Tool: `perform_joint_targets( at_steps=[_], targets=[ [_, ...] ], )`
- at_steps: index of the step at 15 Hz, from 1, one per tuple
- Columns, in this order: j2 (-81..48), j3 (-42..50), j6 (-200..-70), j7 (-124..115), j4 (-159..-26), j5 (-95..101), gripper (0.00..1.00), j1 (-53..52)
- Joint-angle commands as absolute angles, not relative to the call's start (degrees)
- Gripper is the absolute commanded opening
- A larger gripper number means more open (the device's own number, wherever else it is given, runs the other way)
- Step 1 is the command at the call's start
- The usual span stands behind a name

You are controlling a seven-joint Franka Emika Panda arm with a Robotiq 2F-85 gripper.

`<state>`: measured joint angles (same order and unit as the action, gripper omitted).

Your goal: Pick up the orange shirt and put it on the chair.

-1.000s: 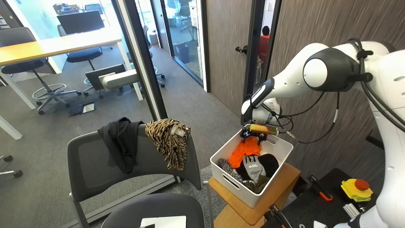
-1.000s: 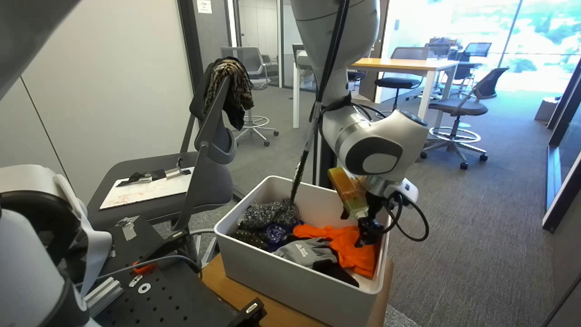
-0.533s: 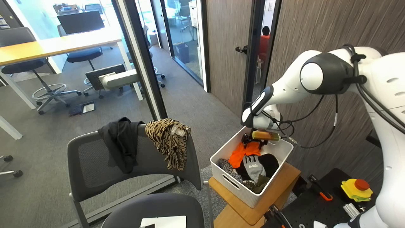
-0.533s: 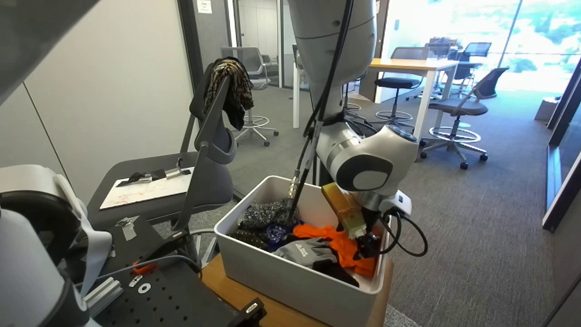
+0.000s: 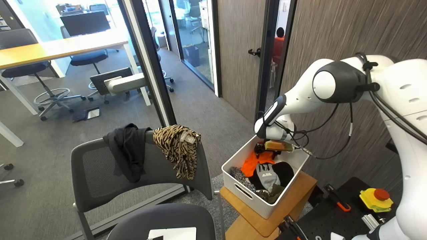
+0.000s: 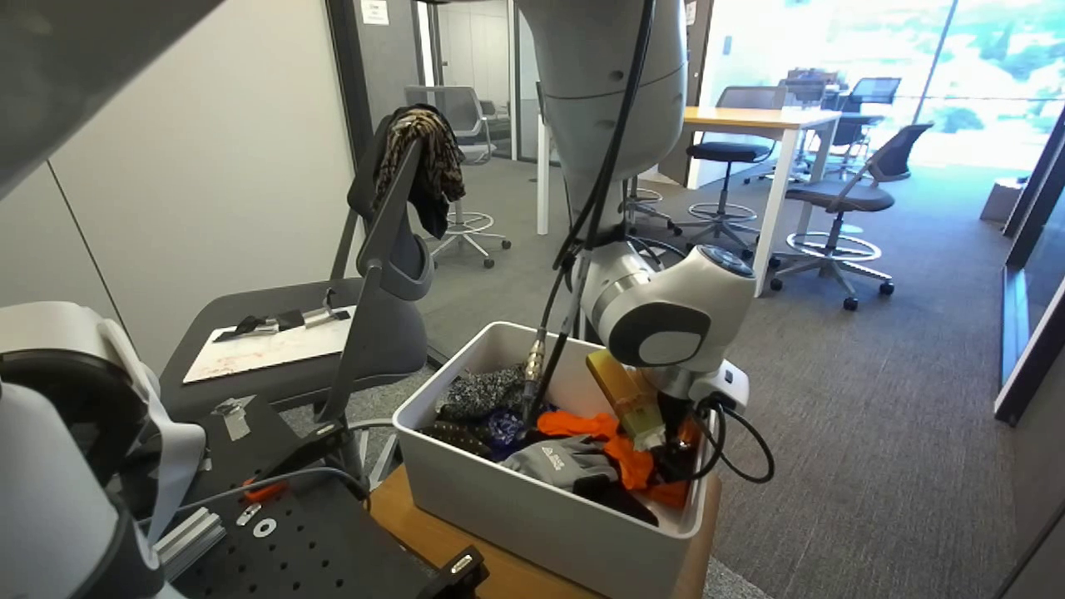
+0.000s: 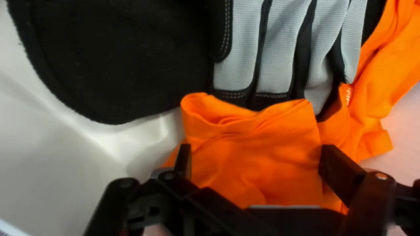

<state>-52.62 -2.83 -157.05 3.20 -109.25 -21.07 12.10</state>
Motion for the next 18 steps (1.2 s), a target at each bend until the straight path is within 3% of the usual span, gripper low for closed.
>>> perform_joint_targets(
  at_steps=[1,5,6,8,15,16,18],
  targets=[
    [-55.1,-3.6,-157.5,1.8,-106.9,-19.7,1.00,12.5],
    [-56.5,-3.5,-157.2,1.4,-105.8,-19.5,1.00,12.4],
    [-56.8,-3.3,-157.3,1.3,-105.6,-19.4,0.75,12.2],
    [-56.7,-3.4,-157.2,1.3,-105.5,-19.3,0.66,12.3],
    [-54.8,-3.9,-156.5,1.0,-106.7,-19.6,0.12,13.1],
    [-54.5,-4.0,-156.3,1.1,-106.9,-19.7,0.06,13.3],
    [-53.5,-5.0,-156.1,1.9,-107.8,-20.0,0.04,14.2]
  ],
)
